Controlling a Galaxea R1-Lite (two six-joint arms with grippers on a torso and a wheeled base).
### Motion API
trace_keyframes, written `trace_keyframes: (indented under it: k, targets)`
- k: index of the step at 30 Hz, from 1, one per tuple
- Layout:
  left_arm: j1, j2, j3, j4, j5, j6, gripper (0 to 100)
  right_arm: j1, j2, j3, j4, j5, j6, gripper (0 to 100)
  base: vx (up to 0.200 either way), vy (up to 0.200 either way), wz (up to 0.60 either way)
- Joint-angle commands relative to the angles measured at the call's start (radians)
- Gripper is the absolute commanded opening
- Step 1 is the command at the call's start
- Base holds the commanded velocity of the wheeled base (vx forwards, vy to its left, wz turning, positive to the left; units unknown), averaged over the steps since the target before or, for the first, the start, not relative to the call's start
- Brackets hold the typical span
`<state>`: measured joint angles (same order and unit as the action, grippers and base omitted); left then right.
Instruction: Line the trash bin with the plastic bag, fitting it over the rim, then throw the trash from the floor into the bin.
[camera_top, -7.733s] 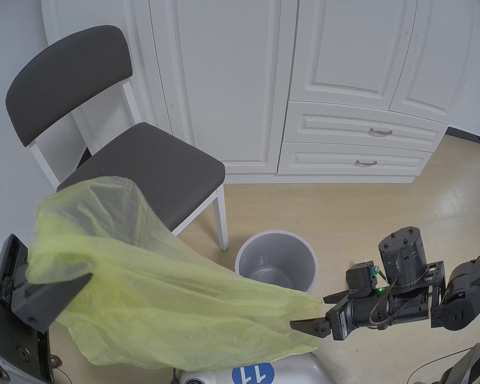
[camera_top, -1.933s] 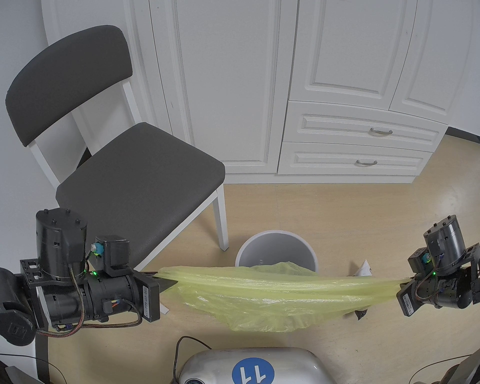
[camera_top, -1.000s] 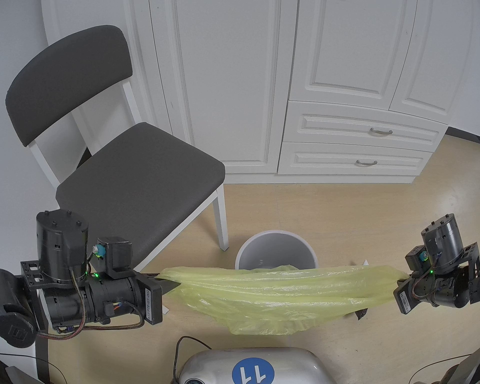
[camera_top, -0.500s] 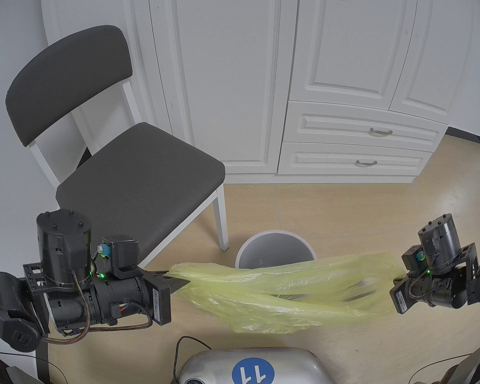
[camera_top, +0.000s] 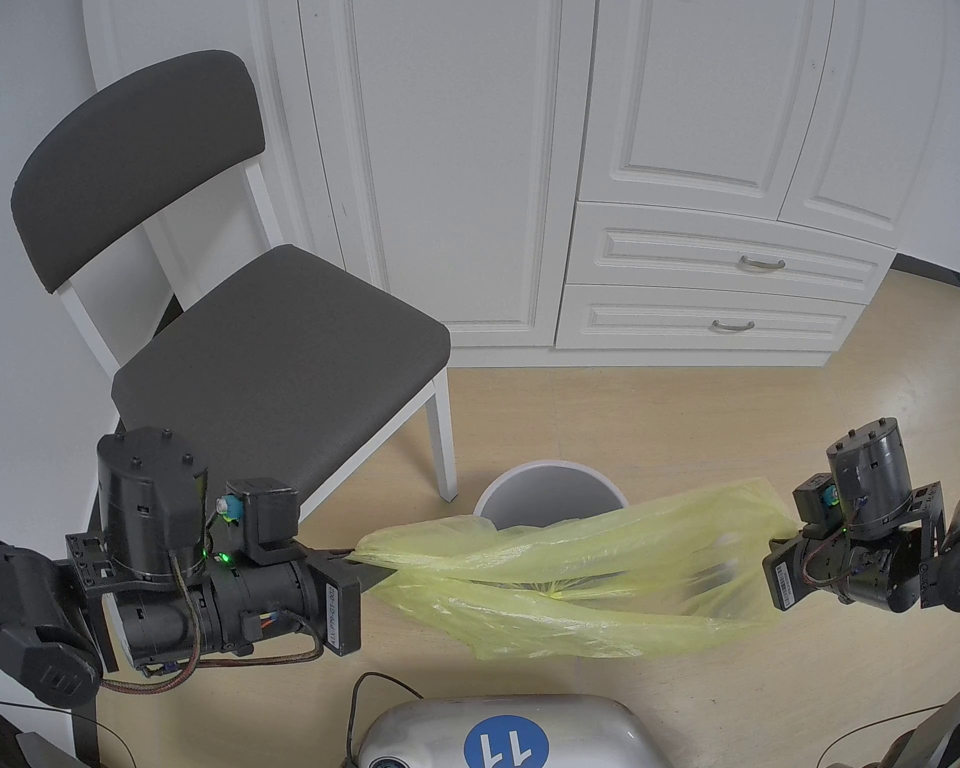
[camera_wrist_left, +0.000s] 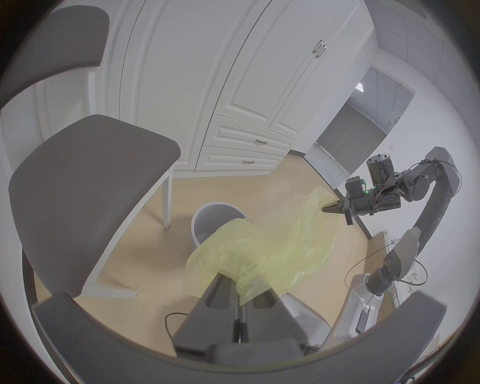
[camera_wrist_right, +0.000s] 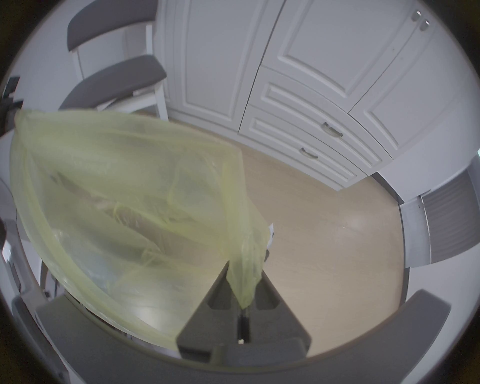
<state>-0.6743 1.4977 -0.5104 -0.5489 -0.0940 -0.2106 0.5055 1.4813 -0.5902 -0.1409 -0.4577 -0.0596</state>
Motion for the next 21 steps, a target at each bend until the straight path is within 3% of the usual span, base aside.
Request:
trace_keyframes:
  k: [1, 5, 7, 9, 12, 13, 17, 21]
  targets:
    - [-0.004, 0.047, -0.003, -0.059, -0.001, -0.032, 0, 0.03, 0.044, -0.002, -0.039, 0.001, 0.037, 0, 0.0, 0.0, 0.0]
    - [-0.018, 0.11, 0.0, -0.194, 0.002, -0.102, 0, 0.056, 0.059, -0.02, -0.049, 0.007, 0.086, 0, 0.0, 0.0, 0.0]
    - [-0.018, 0.11, 0.0, -0.194, 0.002, -0.102, 0, 0.056, 0.059, -0.02, -0.049, 0.007, 0.086, 0, 0.0, 0.0, 0.0]
    - [-0.019, 0.205, -0.034, -0.324, -0.001, -0.151, 0, 0.077, 0.062, -0.046, -0.049, 0.03, 0.144, 0, 0.0, 0.0, 0.0]
    - [-0.019, 0.256, -0.065, -0.373, -0.001, -0.161, 0, 0.082, 0.067, -0.06, -0.051, 0.077, 0.172, 0, 0.0, 0.0, 0.0]
    - [-0.019, 0.311, -0.1, -0.405, -0.001, -0.168, 0, 0.082, 0.068, -0.08, -0.051, 0.14, 0.205, 0, 0.0, 0.0, 0.0]
    - [-0.027, 0.392, -0.184, -0.427, -0.001, -0.197, 0, 0.094, 0.079, -0.12, -0.054, 0.232, 0.288, 0, 0.0, 0.0, 0.0]
    - [-0.028, 0.443, -0.244, -0.428, 0.004, -0.219, 0, 0.111, 0.14, -0.151, -0.086, 0.277, 0.382, 0, 0.0, 0.0, 0.0]
